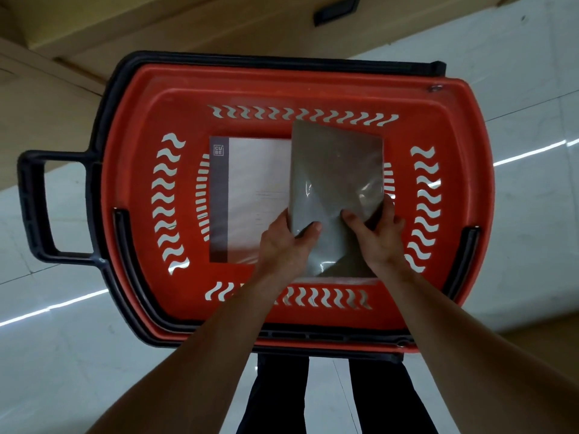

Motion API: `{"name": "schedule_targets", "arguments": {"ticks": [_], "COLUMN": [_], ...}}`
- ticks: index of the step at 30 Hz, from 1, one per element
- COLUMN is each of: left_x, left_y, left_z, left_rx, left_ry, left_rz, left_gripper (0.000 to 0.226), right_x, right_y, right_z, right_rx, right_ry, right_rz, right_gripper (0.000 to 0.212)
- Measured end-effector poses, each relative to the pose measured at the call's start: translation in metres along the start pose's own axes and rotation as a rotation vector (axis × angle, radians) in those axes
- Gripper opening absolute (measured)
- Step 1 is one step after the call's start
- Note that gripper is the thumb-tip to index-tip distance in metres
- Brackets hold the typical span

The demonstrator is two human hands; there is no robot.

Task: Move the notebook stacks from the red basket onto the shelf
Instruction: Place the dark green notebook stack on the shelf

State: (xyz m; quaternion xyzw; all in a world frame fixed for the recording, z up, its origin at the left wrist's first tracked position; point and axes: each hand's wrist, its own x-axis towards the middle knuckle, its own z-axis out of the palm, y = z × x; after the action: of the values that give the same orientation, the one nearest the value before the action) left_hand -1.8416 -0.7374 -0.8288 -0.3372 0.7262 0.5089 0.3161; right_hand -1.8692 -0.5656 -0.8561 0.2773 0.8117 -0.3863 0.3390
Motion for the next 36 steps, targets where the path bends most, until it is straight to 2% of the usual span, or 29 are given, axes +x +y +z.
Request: {"name": "schedule_targets", "arguments": {"ticks": [2,6,10,13,16,20,24,26,34,36], "left_x": [-0.02,-0.049,-0.032,-0.009,0.009,0.021,0.019,0.019,0.019,0.019], "left_y": [0.003,-0.005,-0.031,-0.051,-0.058,-0.059,-0.056,-0.055,-0.055,-0.055], "left_z": [-0.01,-0.053,-0.081,-0.082,-0.077,-0.073,-0.072,-0.071,-0.062,-0.061], "left_rx": [-0.046,-0.084,-0.03,-0.05,-0.095,-0.126,-0.183,-0.111,0.016,-0.016], "left_ry": [0.027,0.141,0.195,0.233,0.233,0.258,0.272,0.291,0.374,0.363], "left_rz": [-0.001,-0.008,-0.085,-0.134,-0.13,-0.152,-0.068,-0.071,-0.009,-0.013], "left_gripper": [0.034,0.031,0.047,0.064,0.069,0.076,0.069,0.069,0.081,0.075], "right_x": [-0.015,-0.041,-0.041,-0.033,-0.024,-0.02,-0.011,-0.005,0.009,0.009], "right_y": [-0.007,-0.032,-0.044,-0.038,-0.026,-0.017,-0.02,-0.021,-0.019,-0.022], "right_z": [-0.002,0.015,0.056,0.078,0.084,0.088,0.09,0.09,0.091,0.092], "right_rx": [0.035,0.059,0.048,-0.024,-0.071,-0.079,-0.021,0.001,0.009,0.082], "right_ry": [-0.027,-0.092,-0.241,-0.149,-0.065,-0.104,-0.143,-0.144,-0.103,-0.107], "right_rz": [-0.027,-0.086,-0.11,-0.162,-0.214,-0.145,-0.061,-0.036,-0.135,-0.124], "right_gripper": [0.096,0.108,0.106,0.104,0.104,0.111,0.119,0.121,0.111,0.111]}}
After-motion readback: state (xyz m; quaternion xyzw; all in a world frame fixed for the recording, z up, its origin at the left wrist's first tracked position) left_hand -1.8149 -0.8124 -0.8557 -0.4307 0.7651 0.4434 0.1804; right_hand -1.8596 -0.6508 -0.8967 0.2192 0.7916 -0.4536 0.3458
